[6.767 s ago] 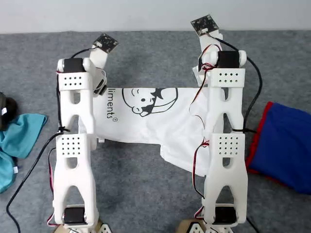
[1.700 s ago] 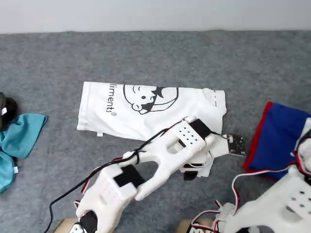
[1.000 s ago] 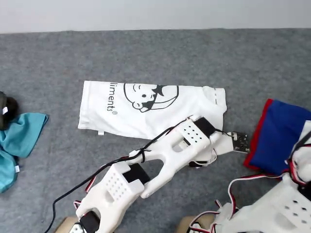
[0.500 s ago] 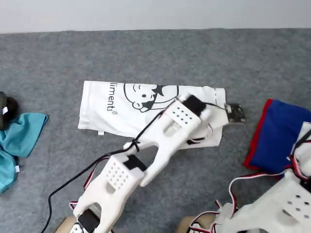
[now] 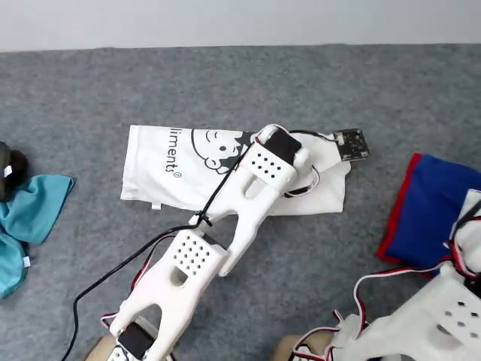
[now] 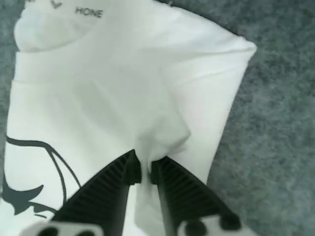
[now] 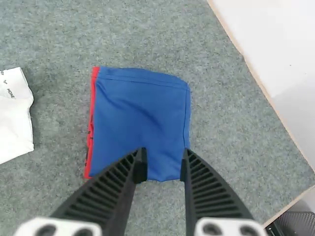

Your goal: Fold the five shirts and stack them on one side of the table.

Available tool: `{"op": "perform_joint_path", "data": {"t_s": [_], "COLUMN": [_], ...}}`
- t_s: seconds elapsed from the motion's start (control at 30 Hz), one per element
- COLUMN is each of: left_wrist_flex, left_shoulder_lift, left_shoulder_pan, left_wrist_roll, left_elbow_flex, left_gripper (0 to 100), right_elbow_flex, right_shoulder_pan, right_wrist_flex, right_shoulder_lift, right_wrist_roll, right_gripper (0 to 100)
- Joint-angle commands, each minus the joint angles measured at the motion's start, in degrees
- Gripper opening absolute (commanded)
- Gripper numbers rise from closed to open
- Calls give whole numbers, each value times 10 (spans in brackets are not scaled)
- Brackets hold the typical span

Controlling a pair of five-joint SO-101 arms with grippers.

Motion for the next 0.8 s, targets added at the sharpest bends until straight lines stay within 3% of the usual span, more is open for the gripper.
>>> {"op": "perform_joint_path", "data": {"t_s": [0.0,0.27,0.47,0.77], "left_wrist_flex": [2,1,-3,-27], "left_shoulder_lift": [-3,-1,-1,-1], "left_shoulder_pan": [-11,-31,-60,-100], "left_wrist_roll": [4,4,7,4], "left_elbow_flex": [-35,-33,-32,-31], "left_gripper": [5,16,160,162], "right_elbow_flex": [-1,-1,-1,-1], "right_shoulder_pan": [2,2,2,2], "right_wrist_flex": [22,22,23,23], "right_shoulder_lift": [-8,-8,-8,-8], "right_wrist_roll": [7,7,7,7], "right_gripper": [121,121,121,121]}}
